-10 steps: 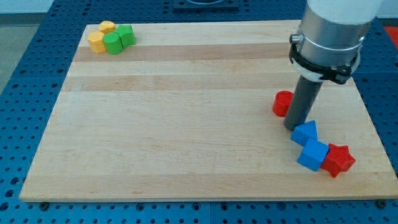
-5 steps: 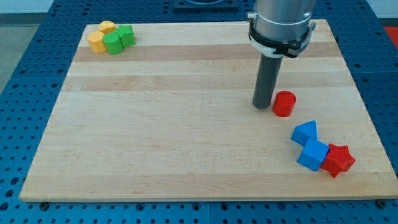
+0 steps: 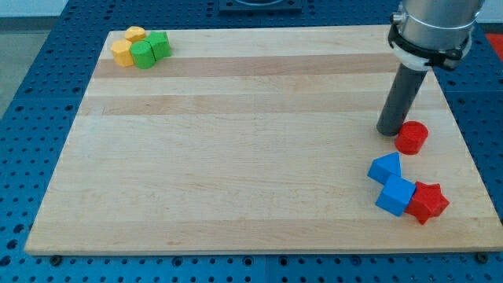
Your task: Push the red circle at the top of the red star
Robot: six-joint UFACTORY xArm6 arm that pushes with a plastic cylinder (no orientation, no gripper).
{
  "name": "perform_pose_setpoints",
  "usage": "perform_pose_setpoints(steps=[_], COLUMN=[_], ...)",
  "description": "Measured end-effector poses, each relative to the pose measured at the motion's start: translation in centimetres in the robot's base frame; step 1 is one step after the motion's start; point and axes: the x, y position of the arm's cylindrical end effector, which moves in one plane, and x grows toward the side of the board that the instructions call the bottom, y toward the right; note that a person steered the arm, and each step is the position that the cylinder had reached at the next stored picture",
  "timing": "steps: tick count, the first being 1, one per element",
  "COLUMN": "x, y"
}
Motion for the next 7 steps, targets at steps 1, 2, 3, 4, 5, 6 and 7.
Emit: perform_pose_setpoints(steps=[1, 2, 3, 4, 5, 6, 7], x=[0.0, -0.1, -0.4, -1.2, -1.8, -1.8, -1.7], y=[0.6, 1.7, 2.4, 3.0, 3.8, 5.2, 5.8])
